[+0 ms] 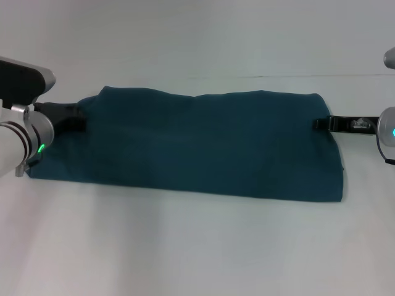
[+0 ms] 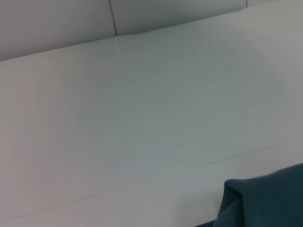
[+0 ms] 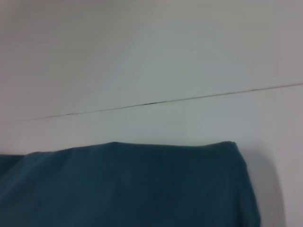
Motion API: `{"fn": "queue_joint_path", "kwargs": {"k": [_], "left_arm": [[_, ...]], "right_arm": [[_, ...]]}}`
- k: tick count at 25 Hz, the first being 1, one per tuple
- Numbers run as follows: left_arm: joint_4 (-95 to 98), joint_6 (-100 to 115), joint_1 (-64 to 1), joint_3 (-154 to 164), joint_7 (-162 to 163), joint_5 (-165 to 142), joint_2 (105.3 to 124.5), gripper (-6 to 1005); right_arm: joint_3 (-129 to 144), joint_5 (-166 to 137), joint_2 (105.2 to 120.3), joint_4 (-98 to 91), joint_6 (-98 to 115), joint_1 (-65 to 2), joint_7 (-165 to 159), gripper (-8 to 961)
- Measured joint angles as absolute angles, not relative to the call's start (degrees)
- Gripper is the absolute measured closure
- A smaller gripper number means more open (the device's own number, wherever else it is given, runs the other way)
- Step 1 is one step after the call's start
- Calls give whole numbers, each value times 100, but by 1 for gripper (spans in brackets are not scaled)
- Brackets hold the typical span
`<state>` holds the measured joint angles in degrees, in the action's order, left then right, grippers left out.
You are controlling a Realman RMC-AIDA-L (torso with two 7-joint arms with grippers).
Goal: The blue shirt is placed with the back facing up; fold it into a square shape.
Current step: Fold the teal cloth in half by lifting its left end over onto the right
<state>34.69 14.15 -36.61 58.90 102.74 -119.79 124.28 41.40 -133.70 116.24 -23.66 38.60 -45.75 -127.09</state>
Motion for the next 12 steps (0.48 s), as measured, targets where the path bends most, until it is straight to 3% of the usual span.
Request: {"fn": "queue_joint_path", "kwargs": {"k": [1,4,12], "left_arm": [[3469,1415,-3659,5889,10275,-11979,12428,998],[3469,1415,-3641,5887,10275,-11979,12428,996],[3472,1415,-3630,5878,10274,-11979,12428,988]], "right_arm": [[4140,-13372,11632,-2376,3860,-4576,-12708,430],[4140,-13374,11636,-2402,3857,-4574,-12708,656],[4140,-13364,11619,-2417,3879,-4534,-12708,820]]}}
